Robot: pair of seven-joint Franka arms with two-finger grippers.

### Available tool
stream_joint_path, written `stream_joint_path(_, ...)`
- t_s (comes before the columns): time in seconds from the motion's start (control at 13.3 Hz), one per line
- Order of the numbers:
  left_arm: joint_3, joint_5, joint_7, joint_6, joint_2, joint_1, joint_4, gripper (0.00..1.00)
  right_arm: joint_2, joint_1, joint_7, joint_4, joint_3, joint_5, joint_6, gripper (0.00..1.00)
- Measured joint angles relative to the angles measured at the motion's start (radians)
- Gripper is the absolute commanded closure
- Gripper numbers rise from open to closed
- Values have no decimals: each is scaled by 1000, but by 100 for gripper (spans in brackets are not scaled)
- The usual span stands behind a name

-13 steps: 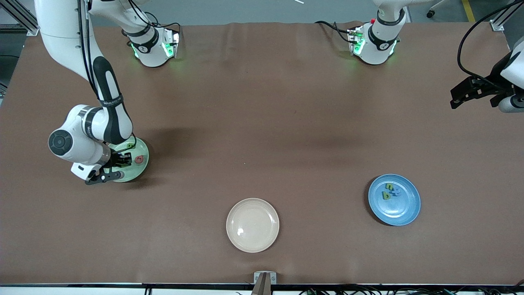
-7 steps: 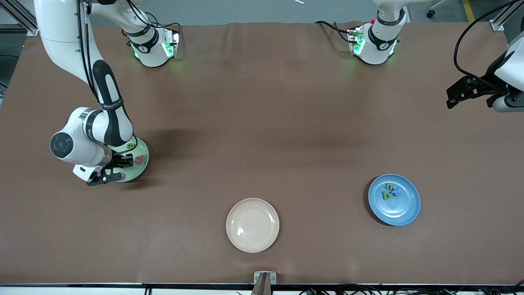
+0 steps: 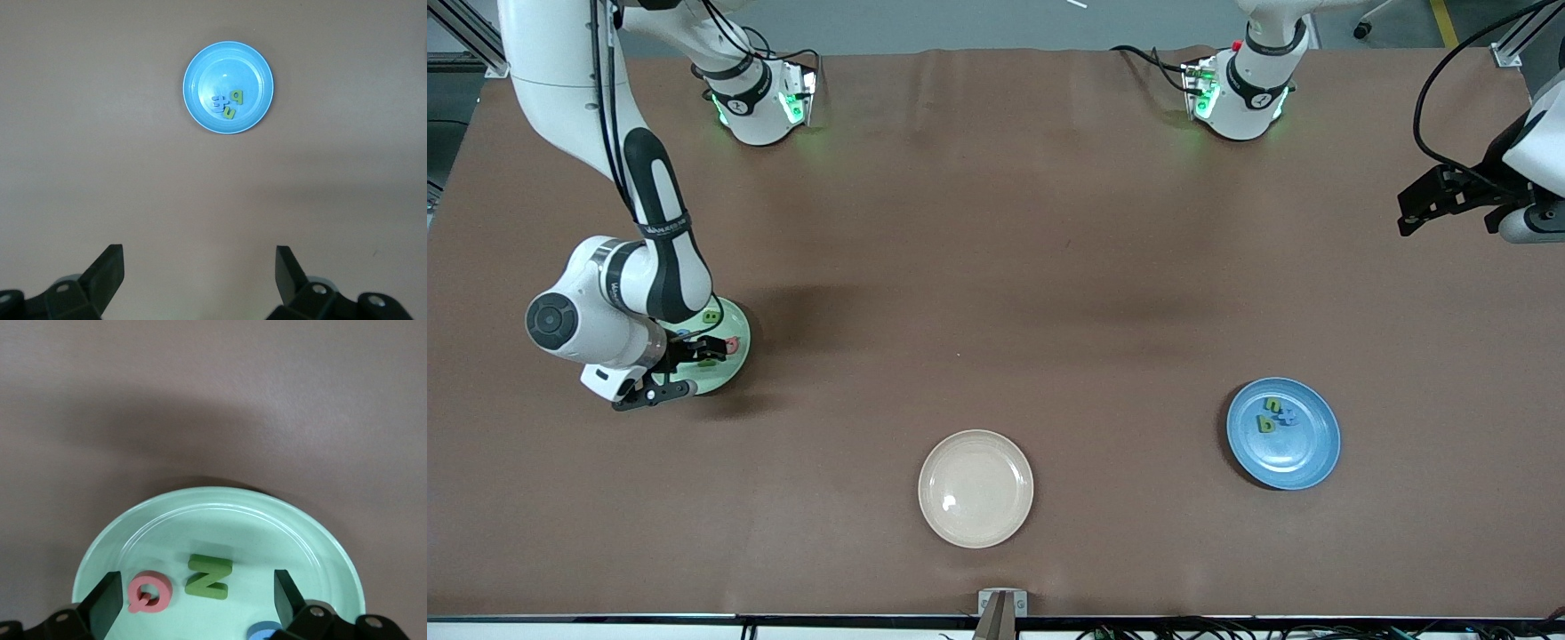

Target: Sort upper and lower case letters into plates

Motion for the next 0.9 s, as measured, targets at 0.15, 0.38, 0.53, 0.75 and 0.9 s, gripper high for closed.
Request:
stream_joint_path(0.15,0,0,1,0,0,0,0,0,-1,-26,-24,62,-1,0,-90,0)
stream_joint_path(0.38,0,0,1,0,0,0,0,0,-2,-62,-34,148,-1,-8,-180,0)
stream_joint_path(0.53,0,0,1,0,0,0,0,0,-2,-84,-11,158,13,-92,-187,0)
stream_joint_path(0.75,0,0,1,0,0,0,0,0,-10,-318,246,183,302,-278,-225,0)
stream_joint_path(0.9,0,0,1,0,0,0,0,0,-24,-501,376,201,501,-305,-239,0)
